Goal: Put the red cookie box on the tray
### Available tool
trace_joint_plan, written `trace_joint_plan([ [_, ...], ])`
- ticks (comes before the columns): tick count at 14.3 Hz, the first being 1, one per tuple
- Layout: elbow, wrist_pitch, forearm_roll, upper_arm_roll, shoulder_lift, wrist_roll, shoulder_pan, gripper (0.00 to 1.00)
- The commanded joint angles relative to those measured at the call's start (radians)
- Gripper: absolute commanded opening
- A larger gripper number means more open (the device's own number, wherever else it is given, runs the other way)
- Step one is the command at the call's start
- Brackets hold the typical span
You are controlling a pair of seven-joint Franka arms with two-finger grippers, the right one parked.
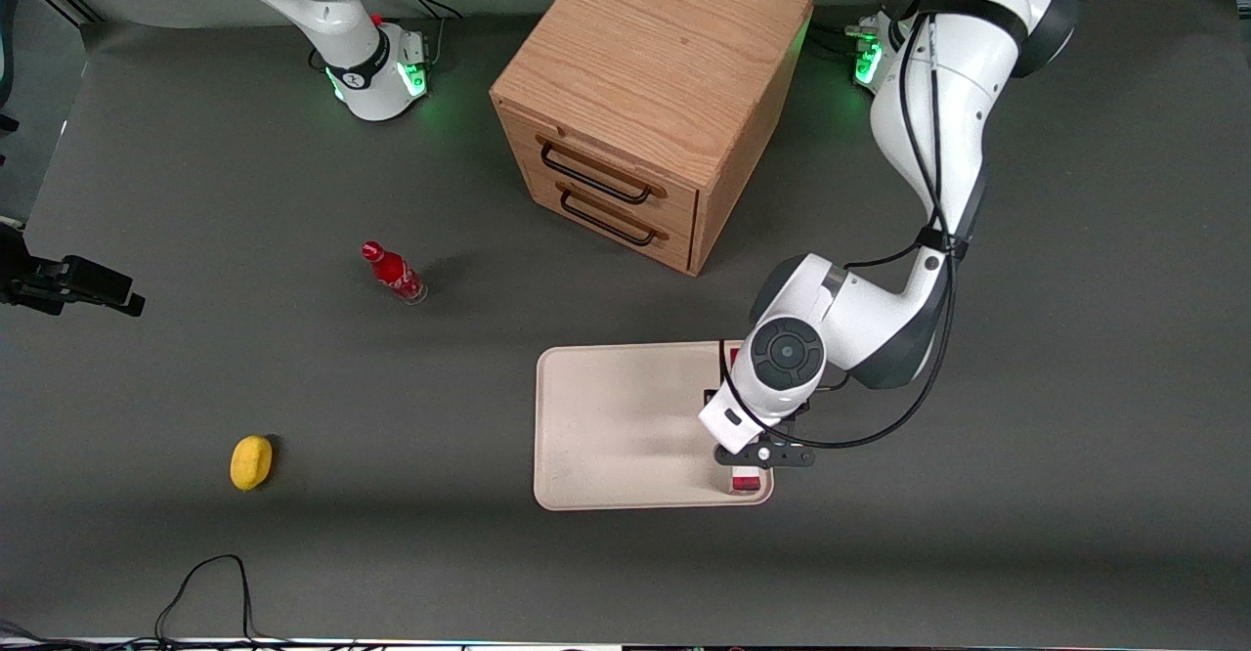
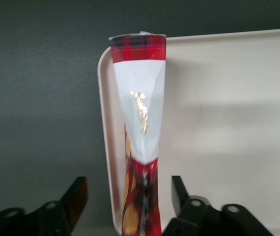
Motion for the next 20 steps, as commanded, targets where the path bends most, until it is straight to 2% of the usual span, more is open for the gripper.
trace_joint_plan([
  [1,-0.013,-0.136,0.011,0.003,-0.14,-0.052,-0.014,1.0],
  [4,-0.019,-0.299,0.009,-0.013,-0.301,-0.063,-0.006,1.0],
  [6,-0.024,-0.412,-0.033,-0.014,-0.388,-0.049,0.011,1.0],
  [9,-0.07,-0.492,-0.047,-0.014,-0.482,0.03,0.07,1.0],
  [14,-0.306,-0.482,-0.118,-0.013,-0.712,0.214,0.269,1.0],
  [17,-0.398,-0.468,-0.138,-0.01,-0.792,0.325,0.363,1.0],
  [20,-0.525,-0.37,-0.144,-0.008,-0.872,0.345,0.426,1.0],
])
